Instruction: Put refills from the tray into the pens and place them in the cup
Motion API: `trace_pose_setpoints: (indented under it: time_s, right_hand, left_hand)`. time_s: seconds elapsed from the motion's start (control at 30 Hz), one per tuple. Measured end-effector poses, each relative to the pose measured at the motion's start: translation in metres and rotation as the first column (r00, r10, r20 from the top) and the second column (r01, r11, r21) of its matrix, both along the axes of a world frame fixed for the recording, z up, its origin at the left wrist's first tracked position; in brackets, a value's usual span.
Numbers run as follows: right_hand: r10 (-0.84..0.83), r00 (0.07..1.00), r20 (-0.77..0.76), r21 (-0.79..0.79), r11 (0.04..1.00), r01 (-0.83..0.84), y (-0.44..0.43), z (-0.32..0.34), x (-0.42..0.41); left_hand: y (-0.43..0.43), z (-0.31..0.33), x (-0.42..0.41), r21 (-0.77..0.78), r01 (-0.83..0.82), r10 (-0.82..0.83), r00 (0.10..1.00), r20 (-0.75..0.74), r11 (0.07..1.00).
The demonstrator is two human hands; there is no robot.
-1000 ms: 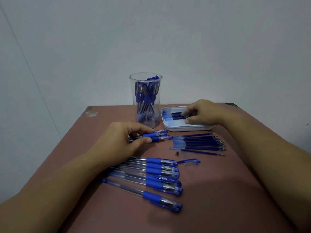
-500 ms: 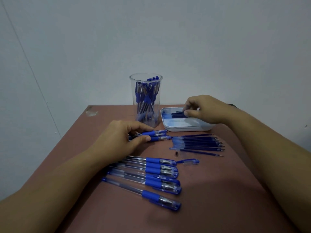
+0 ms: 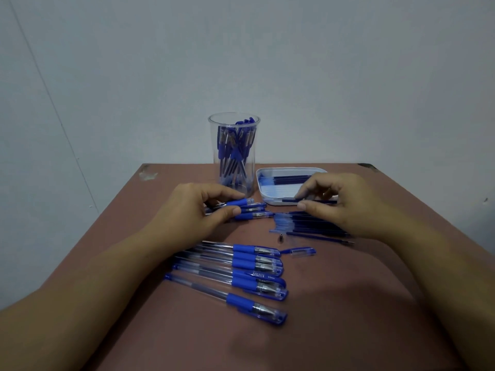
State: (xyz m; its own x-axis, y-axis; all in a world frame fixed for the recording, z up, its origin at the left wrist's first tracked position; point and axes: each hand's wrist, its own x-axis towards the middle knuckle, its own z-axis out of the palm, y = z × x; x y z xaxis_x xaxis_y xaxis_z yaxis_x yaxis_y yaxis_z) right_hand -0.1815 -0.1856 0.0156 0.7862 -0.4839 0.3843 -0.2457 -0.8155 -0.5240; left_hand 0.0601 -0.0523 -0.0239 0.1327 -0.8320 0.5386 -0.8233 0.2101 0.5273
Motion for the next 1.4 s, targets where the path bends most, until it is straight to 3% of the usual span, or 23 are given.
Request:
trace_pose_setpoints:
  time_s: [0.37, 0.67, 0.97, 1.17, 1.4]
  right_hand:
    - [0.015, 0.994, 0.108, -0.063, 0.998, -0.008, -0.007, -0.018, 0.011]
    - [0.050, 0.997, 0.052, -0.033, 0.998, -0.048, -0.009, -0.021, 0.010]
    - [0.081, 0.996, 0.031, -0.242, 0.968, -0.071, -0.009, -0.027, 0.016]
    - [0.132, 0.991, 0.006, -0.210, 0.969, -0.127, -0.005, -0.027, 0.018]
    - [0.091, 0.994, 0.057, -0.191, 0.979, -0.078, -0.007, -0.025, 0.014]
  left_hand:
    - [0.000, 0.001, -0.003, -0.020, 0.039, -0.039, 0.998, -0.043, 0.999]
    - [0.001, 0.003, -0.005, -0.021, 0.050, -0.050, 0.998, -0.036, 0.999]
    - [0.004, 0.003, -0.008, 0.050, 0.058, -0.061, 0.995, 0.073, 0.997]
    - [0.003, 0.003, -0.008, 0.050, 0.048, -0.050, 0.998, 0.046, 0.998]
    - [0.004, 0.004, -0.007, 0.035, 0.041, -0.042, 0.999, 0.016, 0.999]
